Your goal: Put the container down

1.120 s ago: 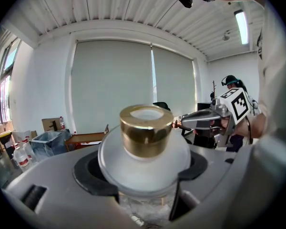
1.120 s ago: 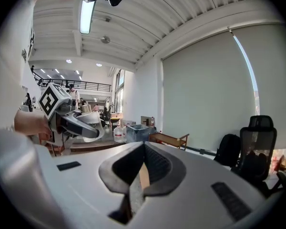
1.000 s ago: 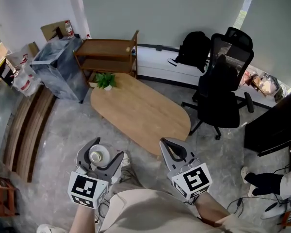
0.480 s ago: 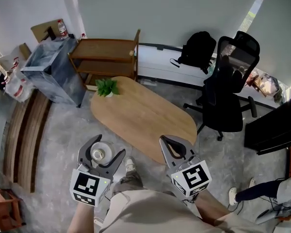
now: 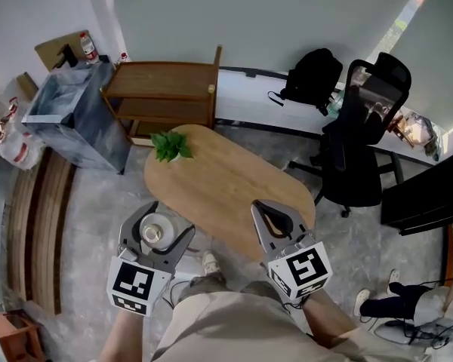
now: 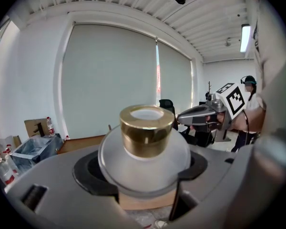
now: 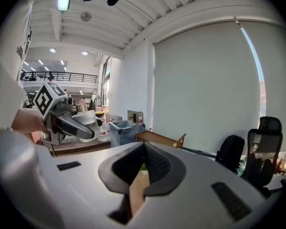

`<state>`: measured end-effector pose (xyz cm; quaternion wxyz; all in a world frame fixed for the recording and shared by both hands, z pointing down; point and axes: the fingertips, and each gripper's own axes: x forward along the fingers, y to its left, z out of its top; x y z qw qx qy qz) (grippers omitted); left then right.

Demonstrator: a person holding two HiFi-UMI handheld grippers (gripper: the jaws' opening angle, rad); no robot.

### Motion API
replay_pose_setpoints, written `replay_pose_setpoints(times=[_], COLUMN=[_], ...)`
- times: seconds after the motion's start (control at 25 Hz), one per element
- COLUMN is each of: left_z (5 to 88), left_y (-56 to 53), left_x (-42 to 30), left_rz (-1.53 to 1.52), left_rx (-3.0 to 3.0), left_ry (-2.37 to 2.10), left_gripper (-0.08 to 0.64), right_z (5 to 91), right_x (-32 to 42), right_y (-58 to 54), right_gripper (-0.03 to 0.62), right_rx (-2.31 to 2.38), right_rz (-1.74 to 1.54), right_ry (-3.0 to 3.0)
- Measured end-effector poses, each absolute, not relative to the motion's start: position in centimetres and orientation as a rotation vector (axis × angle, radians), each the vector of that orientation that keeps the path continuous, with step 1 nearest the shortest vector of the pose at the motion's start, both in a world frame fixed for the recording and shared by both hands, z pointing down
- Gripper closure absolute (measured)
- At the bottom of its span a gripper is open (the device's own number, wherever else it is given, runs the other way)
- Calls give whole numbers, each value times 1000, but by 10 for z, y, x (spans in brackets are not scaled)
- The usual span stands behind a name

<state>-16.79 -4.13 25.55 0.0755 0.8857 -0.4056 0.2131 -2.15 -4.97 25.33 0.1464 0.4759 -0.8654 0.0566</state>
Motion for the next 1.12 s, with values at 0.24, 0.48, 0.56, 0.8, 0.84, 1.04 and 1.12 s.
replay_pose_setpoints(times=[0.24, 0.48, 0.56, 0.8, 0.84, 1.04, 1.12], left_z=[265, 273, 273, 282, 285, 305, 315], left_y=[-64, -77, -81, -99, -103, -133, -147], left_x=[-175, -172, -168, -157, -155, -139, -134], left_rz=[648, 668, 670, 662, 664, 655, 651], left_rx=[2648, 2623, 2610, 2569, 2567, 2555, 2556], left_ry=[-1201, -1210, -1217, -1237, -1242, -1257, -1265], left_gripper=[224, 224, 224, 224, 224, 224, 224], right_z=[260, 274, 277, 287, 289, 301, 309], right_x=[-22, -13, -10, -1, 1, 8, 8], right_y=[-70, -82, -86, -105, -109, -136, -149], right_gripper=[597, 597, 597, 597, 597, 597, 597], right_rx=[1399, 1391, 1378, 1344, 1339, 1313, 1299], right_rz=[204, 251, 266, 307, 314, 317, 305], right_ry=[-2456, -2450, -2457, -2479, -2486, -2501, -2503])
